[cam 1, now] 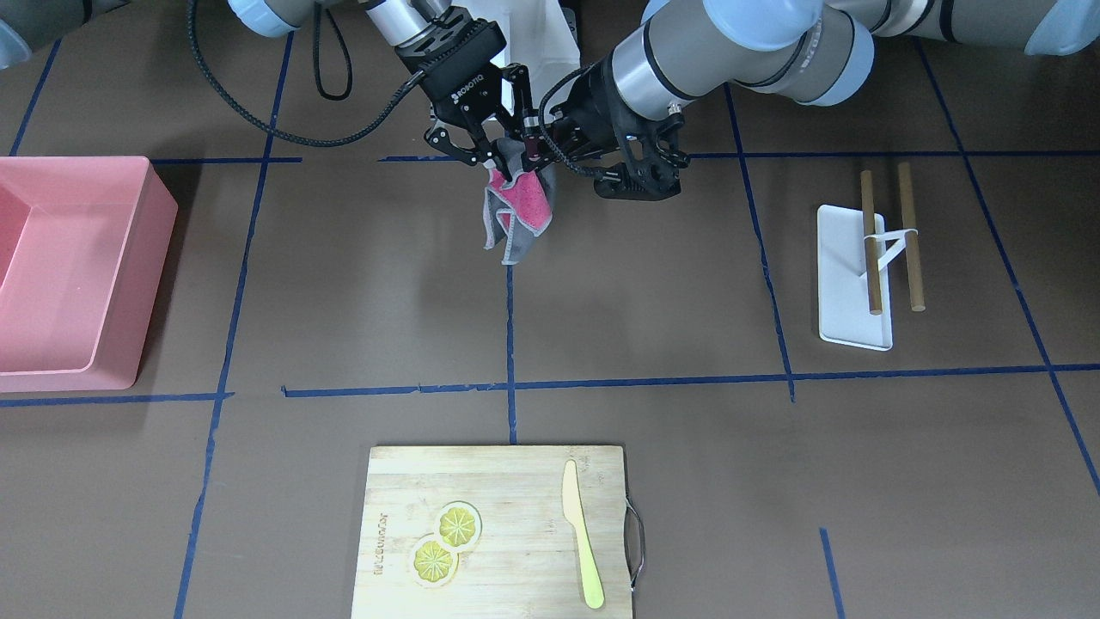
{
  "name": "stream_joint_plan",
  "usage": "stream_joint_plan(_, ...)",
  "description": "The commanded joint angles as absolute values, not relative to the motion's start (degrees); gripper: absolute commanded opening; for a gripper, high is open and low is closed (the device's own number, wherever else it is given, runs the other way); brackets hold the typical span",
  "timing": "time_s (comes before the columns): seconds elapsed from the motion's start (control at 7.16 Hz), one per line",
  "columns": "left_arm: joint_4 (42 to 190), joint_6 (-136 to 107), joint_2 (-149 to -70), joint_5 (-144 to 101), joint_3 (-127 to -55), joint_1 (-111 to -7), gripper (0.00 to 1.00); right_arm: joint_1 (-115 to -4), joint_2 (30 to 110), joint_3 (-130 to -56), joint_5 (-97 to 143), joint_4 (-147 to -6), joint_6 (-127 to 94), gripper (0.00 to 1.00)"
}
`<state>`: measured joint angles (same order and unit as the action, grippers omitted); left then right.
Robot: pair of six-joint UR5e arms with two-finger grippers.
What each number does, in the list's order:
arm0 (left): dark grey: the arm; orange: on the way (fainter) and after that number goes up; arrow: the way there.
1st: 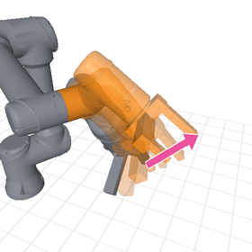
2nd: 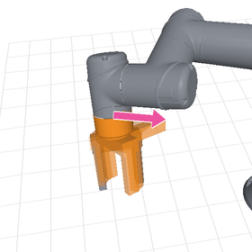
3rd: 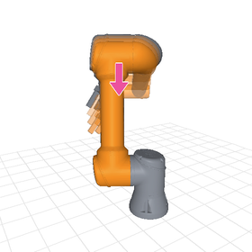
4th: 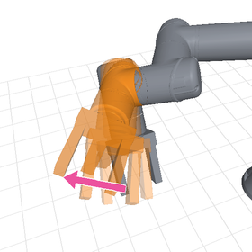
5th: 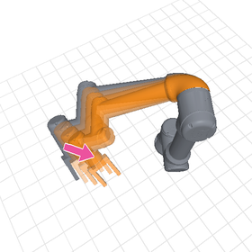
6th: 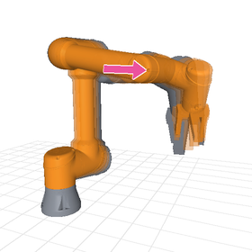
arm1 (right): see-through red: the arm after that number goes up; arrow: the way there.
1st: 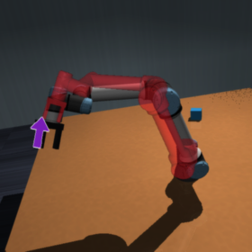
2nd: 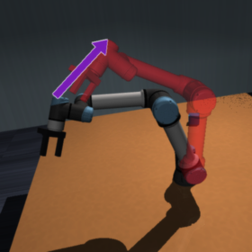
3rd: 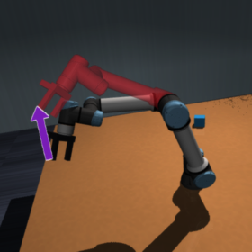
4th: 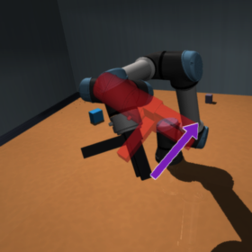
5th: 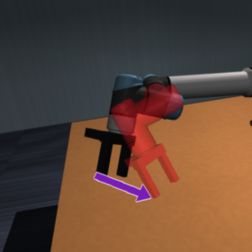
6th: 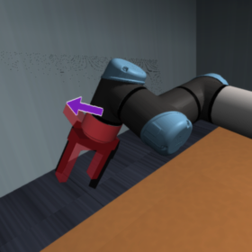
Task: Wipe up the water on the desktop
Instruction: 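Grasp the hanging cloth with the right gripper below the left gripper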
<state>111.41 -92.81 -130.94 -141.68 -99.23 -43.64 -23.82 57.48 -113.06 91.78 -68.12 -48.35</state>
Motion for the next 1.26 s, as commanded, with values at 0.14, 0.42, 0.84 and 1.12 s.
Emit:
stream_joint_plan(0.14, 111.4, -92.8, -130.9, -141.7, -99.5, -43.7, 0.22, -23.5, 57.5, -113.3, 91.1, -68.1, -48.9, 0.00)
stream_joint_plan(0.42, 111.4, -92.8, -130.9, -141.7, -99.5, -43.7, 1.00, -23.6, 57.5, -113.3, 91.1, -68.1, -49.0, 0.00)
stream_joint_plan(0.84, 111.4, -94.4, -130.7, -141.4, -99.6, -43.9, 1.00, -23.6, 57.7, -113.4, 91.1, -68.1, -49.0, 0.00)
stream_joint_plan(1.12, 111.2, -94.5, -130.4, -141.3, -99.6, -45.9, 1.00, -23.8, 59.3, -115.6, 91.6, -68.7, -49.0, 0.00)
